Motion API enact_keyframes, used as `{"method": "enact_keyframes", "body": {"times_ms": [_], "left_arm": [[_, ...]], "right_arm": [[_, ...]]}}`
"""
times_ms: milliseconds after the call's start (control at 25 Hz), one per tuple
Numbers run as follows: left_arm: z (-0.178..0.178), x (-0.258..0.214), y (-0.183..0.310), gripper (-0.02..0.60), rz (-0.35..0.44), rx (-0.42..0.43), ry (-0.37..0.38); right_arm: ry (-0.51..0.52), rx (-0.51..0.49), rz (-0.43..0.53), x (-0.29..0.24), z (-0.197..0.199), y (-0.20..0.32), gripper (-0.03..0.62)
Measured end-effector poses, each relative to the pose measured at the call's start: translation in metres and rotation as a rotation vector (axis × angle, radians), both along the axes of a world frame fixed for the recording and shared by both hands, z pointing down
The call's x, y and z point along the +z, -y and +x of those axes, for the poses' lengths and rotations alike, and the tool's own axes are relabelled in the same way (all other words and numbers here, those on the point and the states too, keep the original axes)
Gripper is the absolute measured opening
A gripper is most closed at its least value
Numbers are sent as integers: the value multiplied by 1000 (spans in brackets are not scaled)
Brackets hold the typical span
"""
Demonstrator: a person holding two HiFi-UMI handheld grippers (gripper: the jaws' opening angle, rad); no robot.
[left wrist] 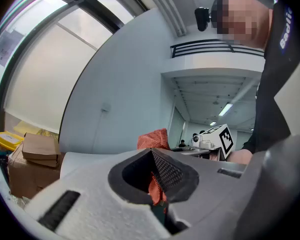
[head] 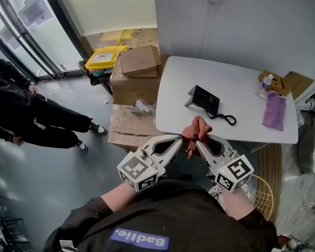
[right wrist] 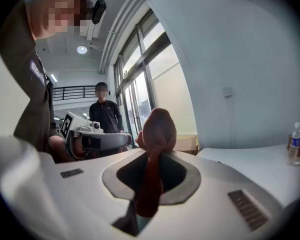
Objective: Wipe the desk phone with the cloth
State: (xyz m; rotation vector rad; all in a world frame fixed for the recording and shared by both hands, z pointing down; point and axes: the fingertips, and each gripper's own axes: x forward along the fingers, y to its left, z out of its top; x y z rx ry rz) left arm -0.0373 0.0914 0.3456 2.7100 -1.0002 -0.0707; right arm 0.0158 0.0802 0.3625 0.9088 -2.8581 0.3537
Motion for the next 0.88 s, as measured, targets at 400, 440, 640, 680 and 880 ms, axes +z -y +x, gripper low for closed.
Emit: {"method": "enact_keyframes", "body": {"times_ms": [400, 440, 640, 680, 880], "left_arm": [[9, 4, 1, 2, -4, 1, 2], [10, 4, 1, 2, -5, 4, 2], [15, 4, 3, 2, -5, 1, 4], [16, 4, 4, 2, -5, -1, 4], [23, 9, 8, 2, -10, -5, 13]], "right_arm": [[-5, -6, -9, 5, 8, -1, 67], [-5, -7, -10, 5, 9, -1, 67], [-10, -18, -12, 4, 12, 0, 67], [-10, -19, -13, 5, 13, 1, 67], [-10, -28, -11, 7, 21, 5, 69]]}}
